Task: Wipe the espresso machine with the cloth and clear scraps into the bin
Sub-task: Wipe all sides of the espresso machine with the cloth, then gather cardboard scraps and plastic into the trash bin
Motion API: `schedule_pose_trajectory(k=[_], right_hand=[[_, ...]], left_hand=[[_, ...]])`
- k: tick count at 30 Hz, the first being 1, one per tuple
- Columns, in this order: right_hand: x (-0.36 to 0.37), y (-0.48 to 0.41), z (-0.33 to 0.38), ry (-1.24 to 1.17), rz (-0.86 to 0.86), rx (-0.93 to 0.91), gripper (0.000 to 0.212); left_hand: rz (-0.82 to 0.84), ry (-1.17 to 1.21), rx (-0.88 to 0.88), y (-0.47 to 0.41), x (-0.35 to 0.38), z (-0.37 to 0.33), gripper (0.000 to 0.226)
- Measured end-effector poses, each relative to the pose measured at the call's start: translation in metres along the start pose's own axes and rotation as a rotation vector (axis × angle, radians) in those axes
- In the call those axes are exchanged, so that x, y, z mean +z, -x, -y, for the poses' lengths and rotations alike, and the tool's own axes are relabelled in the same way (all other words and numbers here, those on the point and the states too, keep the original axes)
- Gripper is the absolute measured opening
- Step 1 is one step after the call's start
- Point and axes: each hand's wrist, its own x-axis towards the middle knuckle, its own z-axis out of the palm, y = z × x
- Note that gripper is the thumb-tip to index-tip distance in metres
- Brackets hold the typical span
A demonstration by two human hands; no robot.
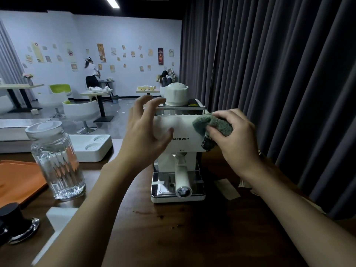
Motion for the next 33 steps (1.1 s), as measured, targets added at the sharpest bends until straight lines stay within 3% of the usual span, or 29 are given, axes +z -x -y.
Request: schedule_pose_trajectory(k=[3,6,11,20,25,28,33], right_hand=[[-0.012,0.007,-0.003,-0.127,0.070,0.097,0.024],[-0.024,0.014,-0.010,-0.230,0.141,0.167,0.022],[-0.045,0.022,-0.019,-0.393,0.247,0.201,0.019],[-0.074,0.044,-0.043,-0.557,0.473,0.323,0.029],[-0.074,0.056,-0.064,-0.575,0.498,0.353,0.036],[-0.069,0.065,-0.079,-0.593,0.519,0.405,0.036],[-0.056,0.084,-0.100,-0.451,0.776,0.446,0.032]], left_hand=[[-0.079,-0.033,0.151,0.003,0.005,-0.031,0.034],[0.016,0.022,0.173,0.009,0.014,-0.055,0.020],[0.247,0.002,0.071,0.013,0.042,-0.072,0.028],[0.219,0.196,-0.135,0.037,0.079,-0.100,0.027],[0.229,0.286,-0.251,0.053,0.098,-0.104,0.032],[0.170,0.279,-0.298,0.063,0.113,-0.095,0.023],[0.178,0.226,-0.491,0.097,0.128,-0.062,0.022]])
